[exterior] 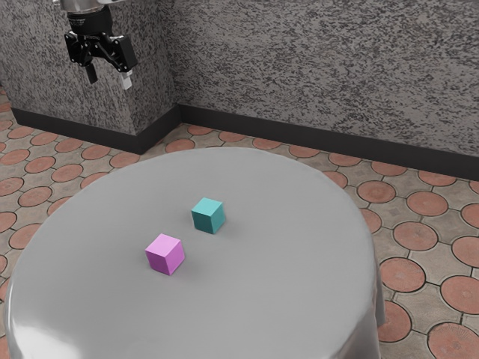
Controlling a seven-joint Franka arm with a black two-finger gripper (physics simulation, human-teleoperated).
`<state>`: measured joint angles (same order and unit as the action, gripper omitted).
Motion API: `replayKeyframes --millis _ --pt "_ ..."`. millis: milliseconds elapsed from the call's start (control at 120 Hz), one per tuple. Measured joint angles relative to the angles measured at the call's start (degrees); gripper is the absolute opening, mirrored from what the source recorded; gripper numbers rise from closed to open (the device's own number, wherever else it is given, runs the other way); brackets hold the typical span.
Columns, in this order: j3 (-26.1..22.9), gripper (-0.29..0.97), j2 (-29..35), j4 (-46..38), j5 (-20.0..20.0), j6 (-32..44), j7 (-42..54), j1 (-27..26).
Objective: Pick up the blue block with one arm, and put the blue block on the pink block with one arm
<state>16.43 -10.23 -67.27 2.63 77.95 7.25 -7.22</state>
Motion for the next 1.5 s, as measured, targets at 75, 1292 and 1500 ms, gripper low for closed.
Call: replayKeyframes --millis 75,1292,1500 --pt "0.14 0.68 0.0 -0.07 0.21 0.01 0.02 -0.02" --pt "-4.48 0.68 -31.52 0.6 -0.8 11.88 -3.68 0.64" --pt "-5.22 0.68 -32.34 1.08 0.75 13.59 -3.73 0.13"
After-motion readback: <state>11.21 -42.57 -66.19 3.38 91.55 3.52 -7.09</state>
